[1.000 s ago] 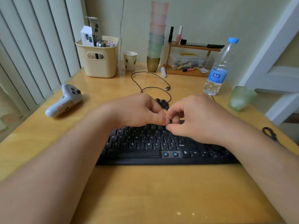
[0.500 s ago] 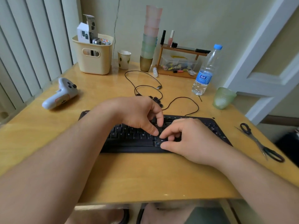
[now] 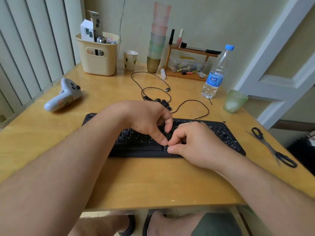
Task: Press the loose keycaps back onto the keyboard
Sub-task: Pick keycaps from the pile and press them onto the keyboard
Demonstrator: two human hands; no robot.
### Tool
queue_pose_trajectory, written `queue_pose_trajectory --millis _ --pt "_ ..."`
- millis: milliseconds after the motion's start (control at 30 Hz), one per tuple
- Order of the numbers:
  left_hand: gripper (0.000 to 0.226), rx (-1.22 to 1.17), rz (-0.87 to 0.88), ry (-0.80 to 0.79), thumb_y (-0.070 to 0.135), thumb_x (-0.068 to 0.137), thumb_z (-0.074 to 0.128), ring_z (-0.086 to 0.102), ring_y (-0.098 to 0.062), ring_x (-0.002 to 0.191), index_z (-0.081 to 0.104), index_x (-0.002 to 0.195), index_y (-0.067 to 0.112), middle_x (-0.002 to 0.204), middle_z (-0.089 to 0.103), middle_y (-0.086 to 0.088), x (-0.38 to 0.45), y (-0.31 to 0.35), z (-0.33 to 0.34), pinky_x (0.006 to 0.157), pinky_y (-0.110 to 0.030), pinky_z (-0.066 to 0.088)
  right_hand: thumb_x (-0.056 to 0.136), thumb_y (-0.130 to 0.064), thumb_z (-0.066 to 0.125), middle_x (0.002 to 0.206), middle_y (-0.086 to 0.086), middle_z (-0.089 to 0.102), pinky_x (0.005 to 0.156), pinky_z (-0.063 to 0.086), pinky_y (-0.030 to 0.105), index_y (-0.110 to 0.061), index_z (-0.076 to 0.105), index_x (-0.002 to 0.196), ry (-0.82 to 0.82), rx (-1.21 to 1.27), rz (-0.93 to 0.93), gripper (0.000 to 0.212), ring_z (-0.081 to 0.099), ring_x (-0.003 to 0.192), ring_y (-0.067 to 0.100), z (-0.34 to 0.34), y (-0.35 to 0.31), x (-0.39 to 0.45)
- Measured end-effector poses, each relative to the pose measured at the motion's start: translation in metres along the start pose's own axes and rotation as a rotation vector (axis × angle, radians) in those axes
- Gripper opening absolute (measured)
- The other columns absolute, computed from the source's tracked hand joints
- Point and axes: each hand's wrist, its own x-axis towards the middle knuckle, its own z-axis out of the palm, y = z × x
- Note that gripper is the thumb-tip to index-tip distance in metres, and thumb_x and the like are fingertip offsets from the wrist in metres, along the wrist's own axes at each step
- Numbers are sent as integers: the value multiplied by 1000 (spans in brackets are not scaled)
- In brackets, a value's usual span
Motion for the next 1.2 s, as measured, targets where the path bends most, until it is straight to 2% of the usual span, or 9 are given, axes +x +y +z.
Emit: queue_pose_trajectory --millis 100,200,433,667,767,867,1000,1100,1200 --pt "34 22 -13 5 46 71 92 49 -13 70 67 91 34 82 54 4 0 0 0 66 -28 43 82 -35 85 79 -16 64 85 49 34 -32 78 77 0 -73 -55 9 57 84 6 1 0 -1" --pt "35 72 -35 27 48 71 91 48 -9 68 65 90 34 79 51 10 0 1 1 63 -27 38 87 -45 76 82 -16 60 96 42 43 -38 76 82 -14 -179 -131 9 47 93 11 0 -1 -4" --pt "34 115 -44 14 47 72 90 50 -12 73 64 89 33 82 52 6 -1 3 2 64 -30 39 90 -38 66 78 -14 56 90 42 44 -36 74 80 -4 -245 -222 14 41 91 11 -2 -2 -10" --pt "33 126 -57 11 44 73 90 50 -5 75 64 90 33 83 52 11 -4 9 1 63 -28 35 93 -34 63 73 -14 57 74 31 33 -25 74 72 61 -339 -373 25 40 88 14 5 7 -11" --pt "33 139 -64 12 43 74 90 49 -5 74 63 90 33 82 51 11 -3 10 2 63 -28 35 94 -35 62 74 -15 59 73 37 34 -25 75 73 77 -357 -432 26 40 87 13 9 13 -12" --pt "33 156 -56 14 42 74 90 48 -7 72 62 89 32 79 49 11 -2 11 4 63 -29 36 94 -32 69 78 -15 57 73 41 36 -27 77 80 82 -347 -470 17 38 86 13 15 18 -15" --pt "30 112 -56 71 41 77 89 48 -11 68 62 87 32 76 48 10 -3 4 0 62 -30 38 94 -34 71 83 -18 59 82 49 41 -29 82 95 48 -305 -425 12 44 89 15 12 20 -15" --pt "27 67 -55 172 40 79 87 45 -14 65 63 87 31 74 45 7 -7 -6 -11 64 -32 39 87 -31 80 83 -19 68 84 48 31 -32 83 90 140 -110 -307 4 55 87 8 2 15 -10" --pt "21 50 -68 287 38 83 84 44 -12 61 65 87 29 71 47 7 -9 -19 -21 62 -31 37 80 -33 86 67 -19 67 62 43 18 -31 78 74 124 80 -81 10 59 66 -1 -15 9 5"
